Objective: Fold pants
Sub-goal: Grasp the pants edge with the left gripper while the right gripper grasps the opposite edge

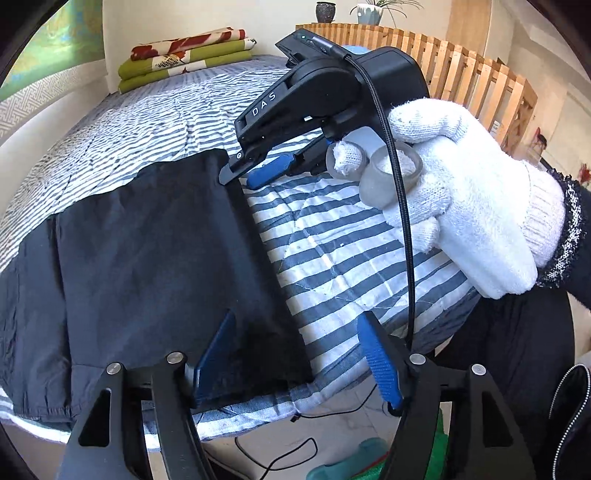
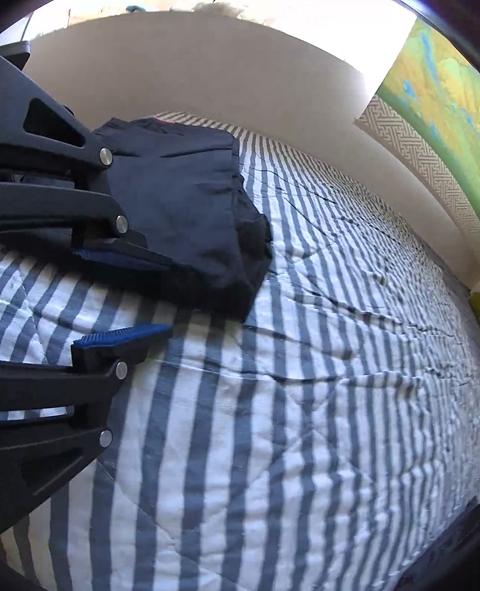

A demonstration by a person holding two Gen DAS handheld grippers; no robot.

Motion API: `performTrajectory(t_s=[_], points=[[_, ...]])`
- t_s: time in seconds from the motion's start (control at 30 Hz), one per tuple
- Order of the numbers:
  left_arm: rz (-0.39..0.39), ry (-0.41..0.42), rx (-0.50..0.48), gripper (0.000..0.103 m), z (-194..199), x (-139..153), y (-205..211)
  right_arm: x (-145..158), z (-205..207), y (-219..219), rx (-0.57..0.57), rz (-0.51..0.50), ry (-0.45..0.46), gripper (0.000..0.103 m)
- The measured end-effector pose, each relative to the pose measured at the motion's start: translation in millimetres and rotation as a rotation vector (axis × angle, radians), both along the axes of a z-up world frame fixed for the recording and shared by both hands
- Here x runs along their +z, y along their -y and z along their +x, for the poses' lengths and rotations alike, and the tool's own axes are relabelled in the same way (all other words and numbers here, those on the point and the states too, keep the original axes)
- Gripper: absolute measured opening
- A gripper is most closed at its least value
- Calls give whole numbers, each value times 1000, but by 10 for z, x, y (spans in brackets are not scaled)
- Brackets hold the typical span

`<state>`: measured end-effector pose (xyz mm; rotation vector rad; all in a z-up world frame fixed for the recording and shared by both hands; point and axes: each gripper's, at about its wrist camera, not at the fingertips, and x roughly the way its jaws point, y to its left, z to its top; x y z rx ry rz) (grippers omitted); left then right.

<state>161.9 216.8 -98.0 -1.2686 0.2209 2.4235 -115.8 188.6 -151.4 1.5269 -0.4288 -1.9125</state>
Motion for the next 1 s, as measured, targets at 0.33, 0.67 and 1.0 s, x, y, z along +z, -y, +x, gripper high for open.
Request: performTrajectory(t_s=[0.33,0.67,1.0], points=[[-15,20,52,66,-158,-22,-66,-102,13,52,-16,-141,66,28],[-67,10,85,62,-192,-195,-109,199,7,217,-18,-127,102,4],[135,115,110,15,-248,3,315,358,40,298,-36,-138,131,4]])
